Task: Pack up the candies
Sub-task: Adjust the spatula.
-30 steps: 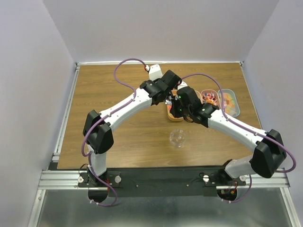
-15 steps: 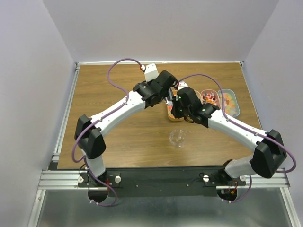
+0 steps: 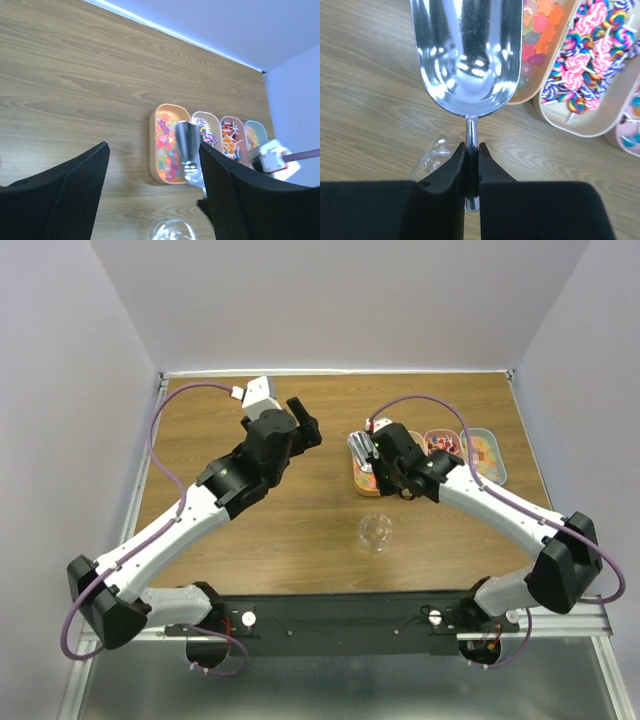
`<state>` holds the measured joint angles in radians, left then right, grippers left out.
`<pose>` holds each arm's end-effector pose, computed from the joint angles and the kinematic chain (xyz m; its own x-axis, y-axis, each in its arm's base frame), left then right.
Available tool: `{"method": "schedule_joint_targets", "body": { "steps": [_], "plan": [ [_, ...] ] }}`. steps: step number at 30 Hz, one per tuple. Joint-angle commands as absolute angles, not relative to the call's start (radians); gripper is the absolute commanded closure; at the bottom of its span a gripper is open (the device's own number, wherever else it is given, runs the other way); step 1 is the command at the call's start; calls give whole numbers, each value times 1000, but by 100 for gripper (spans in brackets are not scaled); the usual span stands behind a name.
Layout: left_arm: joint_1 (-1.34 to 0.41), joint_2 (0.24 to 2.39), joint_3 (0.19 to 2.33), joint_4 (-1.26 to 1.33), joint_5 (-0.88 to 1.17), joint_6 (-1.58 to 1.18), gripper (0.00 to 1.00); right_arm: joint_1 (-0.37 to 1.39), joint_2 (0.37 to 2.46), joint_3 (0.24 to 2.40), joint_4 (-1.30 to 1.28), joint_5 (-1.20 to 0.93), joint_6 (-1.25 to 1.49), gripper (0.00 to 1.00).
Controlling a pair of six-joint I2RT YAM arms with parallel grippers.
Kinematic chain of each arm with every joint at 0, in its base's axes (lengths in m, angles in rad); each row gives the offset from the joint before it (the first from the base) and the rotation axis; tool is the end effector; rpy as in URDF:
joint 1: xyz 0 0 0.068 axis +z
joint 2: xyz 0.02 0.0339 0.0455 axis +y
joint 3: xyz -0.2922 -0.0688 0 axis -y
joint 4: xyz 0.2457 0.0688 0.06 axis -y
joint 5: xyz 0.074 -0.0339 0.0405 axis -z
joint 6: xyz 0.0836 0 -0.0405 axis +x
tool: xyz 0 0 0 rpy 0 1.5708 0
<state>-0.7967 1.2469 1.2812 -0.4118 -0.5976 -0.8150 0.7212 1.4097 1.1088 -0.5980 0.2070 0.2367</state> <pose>0.2458 -0.1842 0.4061 -0.3408 -0.5120 -0.7885 -0.0329 0.8447 -0.5342 0.2536 0.2001 0.2645 -0.7004 -0.3102 -0.6428 -0.3969 0.9178 -0.0104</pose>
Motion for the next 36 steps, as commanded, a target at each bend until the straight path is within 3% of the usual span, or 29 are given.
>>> {"method": "schedule_joint_targets", "body": {
  "steps": [1,15,25,36],
  "plan": [
    [-718,1151,1093,-197,-457,-675,20,724,1463,1230,-796,262,132,99],
    [-644,1147,927,-121,-296,-471,17,638,1704,1520,-1158,88,143,99],
    [-637,1121,862,-138,-275,-419,16,617,1815,1591,-1258,9,195,99],
    [-634,1112,848,-143,-241,-419,16,607,1902,1717,-1319,67,219,99]
  ]
}}
